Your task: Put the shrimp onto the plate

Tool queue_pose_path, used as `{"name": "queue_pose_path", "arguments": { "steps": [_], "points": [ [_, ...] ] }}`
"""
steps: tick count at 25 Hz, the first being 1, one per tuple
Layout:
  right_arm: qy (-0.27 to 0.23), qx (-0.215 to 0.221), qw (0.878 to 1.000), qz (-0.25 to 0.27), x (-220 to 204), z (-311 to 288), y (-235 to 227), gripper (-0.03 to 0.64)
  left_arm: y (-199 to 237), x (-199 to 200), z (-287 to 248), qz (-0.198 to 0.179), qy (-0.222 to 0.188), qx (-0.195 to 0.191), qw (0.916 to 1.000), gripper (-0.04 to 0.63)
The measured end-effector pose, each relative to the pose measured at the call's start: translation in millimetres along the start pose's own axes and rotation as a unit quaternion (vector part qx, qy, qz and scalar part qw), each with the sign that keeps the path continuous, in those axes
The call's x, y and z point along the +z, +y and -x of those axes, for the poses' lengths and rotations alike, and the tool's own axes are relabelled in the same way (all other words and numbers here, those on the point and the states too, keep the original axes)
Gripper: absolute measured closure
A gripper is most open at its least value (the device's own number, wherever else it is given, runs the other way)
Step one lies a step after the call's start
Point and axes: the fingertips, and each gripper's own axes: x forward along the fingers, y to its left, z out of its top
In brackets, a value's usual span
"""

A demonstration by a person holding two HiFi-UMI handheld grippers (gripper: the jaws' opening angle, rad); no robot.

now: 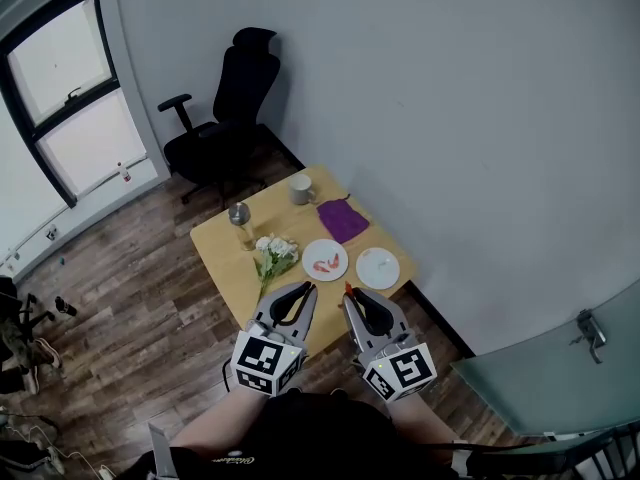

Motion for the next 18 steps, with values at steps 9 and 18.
{"name": "queue_pose_path", "arguments": {
  "steps": [9,18],
  "points": [
    [0.006,0.018,1.000,-0.003,2.1,-9.1,-28.1,0.563,1.9,4.3,-31.1,0.000,0.002,0.018,0.9998,0.569],
    [0.026,0.021,0.999,-0.018,-17.2,-21.5,-54.8,0.563,8.5,-15.6,-52.9,0.012,0.027,0.031,0.9991,0.572]
  ]
}}
